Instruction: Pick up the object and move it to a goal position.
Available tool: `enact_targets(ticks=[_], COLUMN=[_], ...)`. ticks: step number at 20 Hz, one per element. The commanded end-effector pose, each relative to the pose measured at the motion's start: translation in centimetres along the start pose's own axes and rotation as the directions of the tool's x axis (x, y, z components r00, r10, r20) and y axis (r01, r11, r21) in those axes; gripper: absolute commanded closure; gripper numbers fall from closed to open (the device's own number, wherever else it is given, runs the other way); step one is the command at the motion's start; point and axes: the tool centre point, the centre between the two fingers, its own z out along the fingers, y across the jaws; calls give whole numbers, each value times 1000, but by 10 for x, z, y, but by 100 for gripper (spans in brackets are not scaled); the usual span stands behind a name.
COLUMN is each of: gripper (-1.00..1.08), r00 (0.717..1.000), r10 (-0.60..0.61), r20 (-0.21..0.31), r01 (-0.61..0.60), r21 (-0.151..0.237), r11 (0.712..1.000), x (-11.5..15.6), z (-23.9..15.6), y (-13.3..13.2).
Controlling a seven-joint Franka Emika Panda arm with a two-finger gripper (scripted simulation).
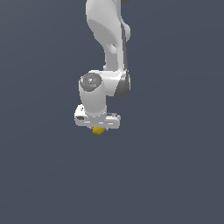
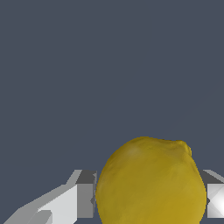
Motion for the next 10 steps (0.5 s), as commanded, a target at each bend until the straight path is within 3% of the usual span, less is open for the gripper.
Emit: enact_targets(ticks=[1, 10], gripper=[108, 108], r00=[1000, 1000], r10=[0, 0], r20=[-1, -1], r01=[0, 0], r21=[0, 0], r11=[1000, 1000], x=[13, 57], z=[-20, -81], y=[8, 33])
